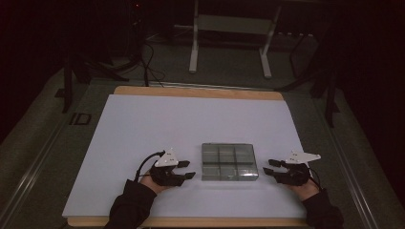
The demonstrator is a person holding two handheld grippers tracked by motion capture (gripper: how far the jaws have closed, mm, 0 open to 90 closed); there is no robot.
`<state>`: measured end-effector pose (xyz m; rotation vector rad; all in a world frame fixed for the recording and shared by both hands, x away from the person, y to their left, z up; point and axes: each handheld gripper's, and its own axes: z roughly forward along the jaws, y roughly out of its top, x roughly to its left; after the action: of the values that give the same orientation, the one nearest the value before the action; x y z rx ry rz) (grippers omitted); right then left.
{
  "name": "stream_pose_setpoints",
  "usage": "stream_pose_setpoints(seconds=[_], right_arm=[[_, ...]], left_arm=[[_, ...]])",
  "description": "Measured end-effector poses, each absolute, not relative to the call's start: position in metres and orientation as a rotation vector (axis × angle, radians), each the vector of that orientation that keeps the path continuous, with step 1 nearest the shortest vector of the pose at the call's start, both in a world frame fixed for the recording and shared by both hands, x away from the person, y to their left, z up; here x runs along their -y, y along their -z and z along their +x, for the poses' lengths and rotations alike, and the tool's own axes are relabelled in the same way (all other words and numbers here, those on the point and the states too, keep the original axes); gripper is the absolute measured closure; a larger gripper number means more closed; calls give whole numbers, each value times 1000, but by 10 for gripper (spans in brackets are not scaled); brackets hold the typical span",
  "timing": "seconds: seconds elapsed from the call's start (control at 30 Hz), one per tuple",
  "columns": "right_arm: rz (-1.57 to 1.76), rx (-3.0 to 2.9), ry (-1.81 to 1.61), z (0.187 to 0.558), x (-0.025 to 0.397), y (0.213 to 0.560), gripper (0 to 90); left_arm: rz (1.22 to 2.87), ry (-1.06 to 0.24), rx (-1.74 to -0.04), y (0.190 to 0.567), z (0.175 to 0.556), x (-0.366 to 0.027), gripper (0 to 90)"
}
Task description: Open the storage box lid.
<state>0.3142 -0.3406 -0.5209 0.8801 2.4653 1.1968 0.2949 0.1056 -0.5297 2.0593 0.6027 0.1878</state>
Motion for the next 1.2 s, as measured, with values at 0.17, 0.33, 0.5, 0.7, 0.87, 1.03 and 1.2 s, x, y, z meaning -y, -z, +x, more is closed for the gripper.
stream_pose_setpoints(seconds=[0.17, 0.33, 0.5, 0.7, 0.87, 1.03, 1.2], right_arm=[[850, -2508, -1204, 316, 335, 524, 735], [786, -2569, -1211, 315, 328, 526, 882], [759, -2586, -1222, 316, 323, 527, 899], [739, -2592, -1244, 315, 320, 524, 900], [737, -2596, -1247, 315, 318, 524, 900], [738, -2599, -1251, 314, 319, 523, 900], [735, -2592, -1262, 314, 319, 521, 900]], left_arm=[[2110, -174, -595, 533, 299, -97, 690], [2137, -178, -568, 536, 301, -92, 843], [2152, -176, -543, 537, 302, -86, 900], [2163, -173, -516, 538, 302, -82, 900], [2167, -166, -500, 538, 302, -79, 900], [2158, -173, -500, 535, 301, -79, 900], [2147, -182, -497, 530, 301, -80, 900]])
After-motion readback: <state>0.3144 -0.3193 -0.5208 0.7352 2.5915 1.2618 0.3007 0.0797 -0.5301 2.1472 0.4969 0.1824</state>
